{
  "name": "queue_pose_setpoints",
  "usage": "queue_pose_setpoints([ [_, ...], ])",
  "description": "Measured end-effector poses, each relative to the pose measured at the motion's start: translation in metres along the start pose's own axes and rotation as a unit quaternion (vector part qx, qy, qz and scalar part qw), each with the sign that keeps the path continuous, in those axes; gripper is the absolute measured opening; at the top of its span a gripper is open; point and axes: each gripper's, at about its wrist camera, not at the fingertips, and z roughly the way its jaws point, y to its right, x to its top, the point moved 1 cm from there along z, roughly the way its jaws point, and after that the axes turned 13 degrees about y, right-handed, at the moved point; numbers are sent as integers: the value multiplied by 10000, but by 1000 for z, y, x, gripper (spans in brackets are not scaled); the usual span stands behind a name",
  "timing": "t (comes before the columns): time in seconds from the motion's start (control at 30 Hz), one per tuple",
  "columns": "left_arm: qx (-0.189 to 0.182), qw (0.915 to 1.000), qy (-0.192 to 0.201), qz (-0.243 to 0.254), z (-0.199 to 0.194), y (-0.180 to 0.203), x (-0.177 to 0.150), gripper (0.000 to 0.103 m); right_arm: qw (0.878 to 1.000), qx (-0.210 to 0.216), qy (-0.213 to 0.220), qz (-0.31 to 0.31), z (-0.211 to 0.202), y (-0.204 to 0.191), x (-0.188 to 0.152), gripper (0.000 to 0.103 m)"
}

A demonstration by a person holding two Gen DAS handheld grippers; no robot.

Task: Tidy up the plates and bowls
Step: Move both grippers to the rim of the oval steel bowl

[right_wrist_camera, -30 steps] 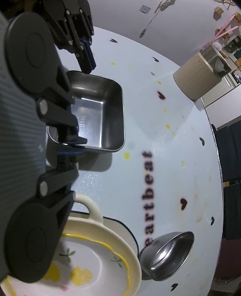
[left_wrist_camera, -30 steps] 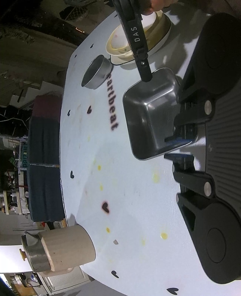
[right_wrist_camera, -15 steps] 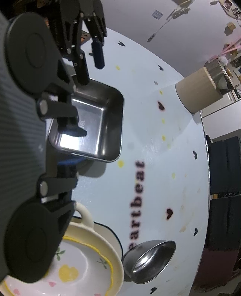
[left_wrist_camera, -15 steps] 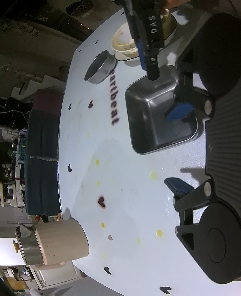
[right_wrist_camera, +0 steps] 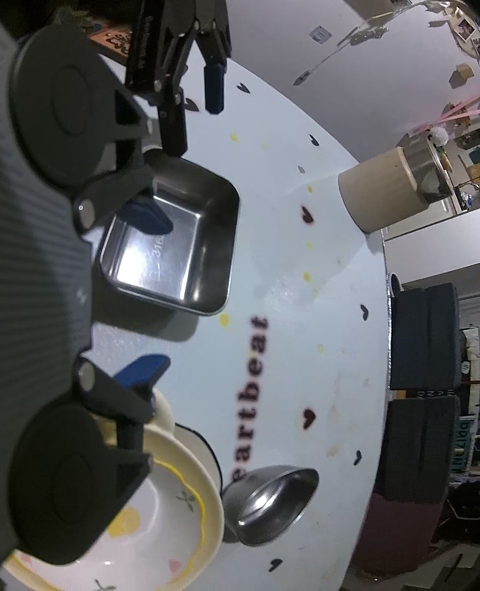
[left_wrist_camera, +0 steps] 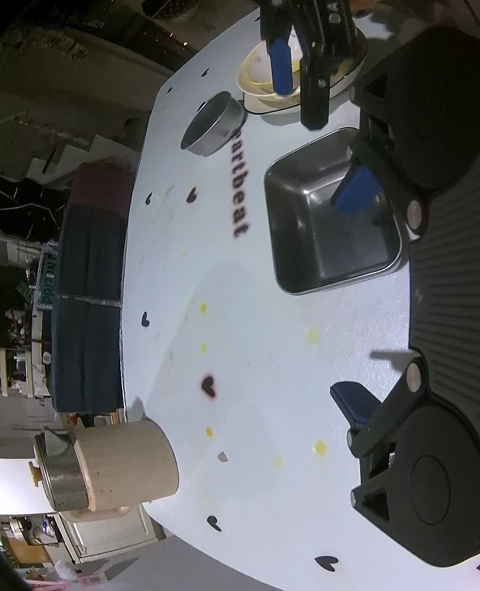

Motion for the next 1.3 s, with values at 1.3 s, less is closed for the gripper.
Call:
queue_pose_setpoints([
  [1.3, -194, 9983, 517, 163, 109, 150, 101, 103, 9773, -1262, 1150, 1251, -43, 218, 48, 103],
])
